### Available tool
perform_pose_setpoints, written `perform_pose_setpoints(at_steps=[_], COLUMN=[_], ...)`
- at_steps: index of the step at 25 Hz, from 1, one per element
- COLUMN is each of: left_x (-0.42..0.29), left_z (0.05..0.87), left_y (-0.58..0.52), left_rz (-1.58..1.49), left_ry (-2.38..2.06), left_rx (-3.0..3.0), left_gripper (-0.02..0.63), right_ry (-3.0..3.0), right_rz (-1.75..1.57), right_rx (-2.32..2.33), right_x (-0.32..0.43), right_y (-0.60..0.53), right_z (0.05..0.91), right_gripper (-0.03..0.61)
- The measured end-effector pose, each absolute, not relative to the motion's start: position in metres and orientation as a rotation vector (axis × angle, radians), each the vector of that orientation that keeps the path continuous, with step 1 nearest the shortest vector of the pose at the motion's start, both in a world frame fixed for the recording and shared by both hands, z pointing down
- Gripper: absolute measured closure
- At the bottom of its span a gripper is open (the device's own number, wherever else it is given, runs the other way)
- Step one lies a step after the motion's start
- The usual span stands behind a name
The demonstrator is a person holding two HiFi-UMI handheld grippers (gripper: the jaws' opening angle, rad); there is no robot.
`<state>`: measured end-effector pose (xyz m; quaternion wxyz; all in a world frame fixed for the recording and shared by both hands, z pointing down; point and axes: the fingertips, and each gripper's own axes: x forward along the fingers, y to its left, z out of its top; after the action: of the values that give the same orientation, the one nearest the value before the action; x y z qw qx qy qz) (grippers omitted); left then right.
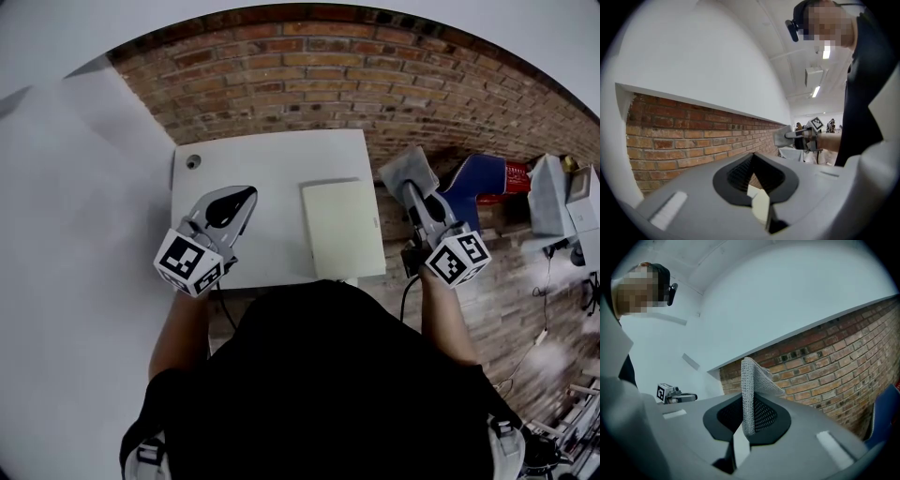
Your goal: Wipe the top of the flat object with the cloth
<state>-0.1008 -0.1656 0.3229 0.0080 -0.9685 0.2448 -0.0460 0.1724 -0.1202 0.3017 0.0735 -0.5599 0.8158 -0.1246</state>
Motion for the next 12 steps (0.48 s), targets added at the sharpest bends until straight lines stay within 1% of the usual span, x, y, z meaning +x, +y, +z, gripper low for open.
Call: perform_pose_setpoints(at_steps=[12], left_x=[-0.087], left_z=[0.331], left_y=[-0.162], left_rz=[-0.178], left_ry=[0.88], left_rx=[-3.025], left_gripper=[0.614], right_ry=[2.535], right_rz=[-0.403], right_rx=[-1.589], right_x=[0.19], right_y=[-0.145], right_z=[0.304], right_gripper=[0.569])
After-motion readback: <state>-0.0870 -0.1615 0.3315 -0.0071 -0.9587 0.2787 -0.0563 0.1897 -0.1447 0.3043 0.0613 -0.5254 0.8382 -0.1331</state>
